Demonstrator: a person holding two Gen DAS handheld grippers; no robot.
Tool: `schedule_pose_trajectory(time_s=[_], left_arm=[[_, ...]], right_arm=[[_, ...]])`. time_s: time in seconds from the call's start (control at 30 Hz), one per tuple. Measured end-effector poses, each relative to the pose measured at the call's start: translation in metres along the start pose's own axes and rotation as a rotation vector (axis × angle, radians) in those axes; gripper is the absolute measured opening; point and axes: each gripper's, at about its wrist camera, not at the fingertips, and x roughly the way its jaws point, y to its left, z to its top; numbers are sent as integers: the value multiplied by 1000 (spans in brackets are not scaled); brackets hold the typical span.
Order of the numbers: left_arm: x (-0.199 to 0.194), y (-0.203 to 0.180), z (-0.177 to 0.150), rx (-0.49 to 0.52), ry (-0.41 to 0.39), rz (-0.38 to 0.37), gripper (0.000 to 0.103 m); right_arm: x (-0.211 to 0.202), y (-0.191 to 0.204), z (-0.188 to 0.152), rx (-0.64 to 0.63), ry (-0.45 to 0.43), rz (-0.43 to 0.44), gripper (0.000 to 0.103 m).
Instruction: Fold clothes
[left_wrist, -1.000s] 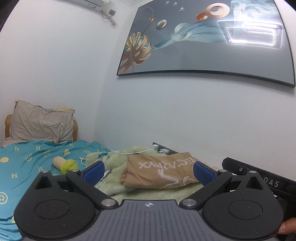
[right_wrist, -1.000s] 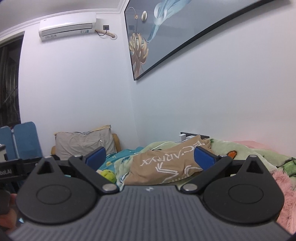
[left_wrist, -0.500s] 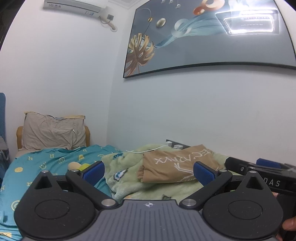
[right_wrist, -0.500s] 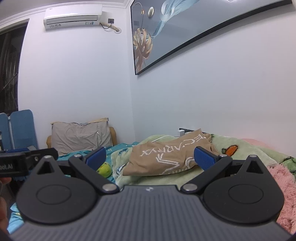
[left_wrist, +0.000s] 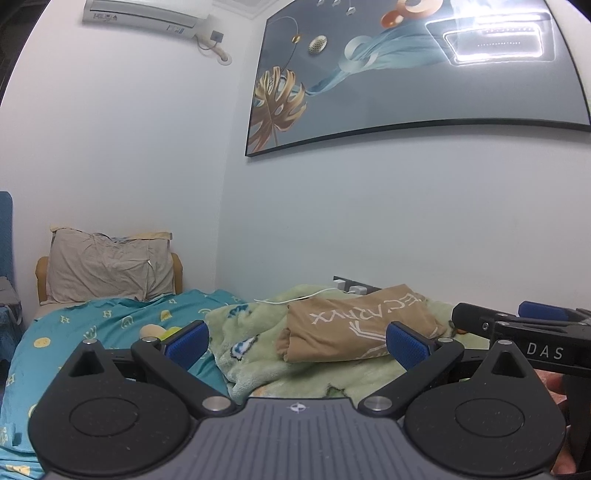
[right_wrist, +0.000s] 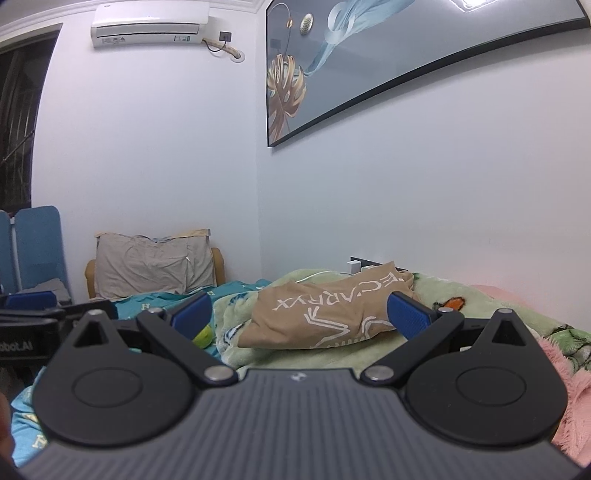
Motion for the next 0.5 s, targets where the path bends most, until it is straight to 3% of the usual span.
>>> schedule_pose_trajectory(time_s=[0.5], left_arm=[[6,-5,-5,2,15,1,103]], right_arm=[[-3,0,1,-1,-2,-4,103]])
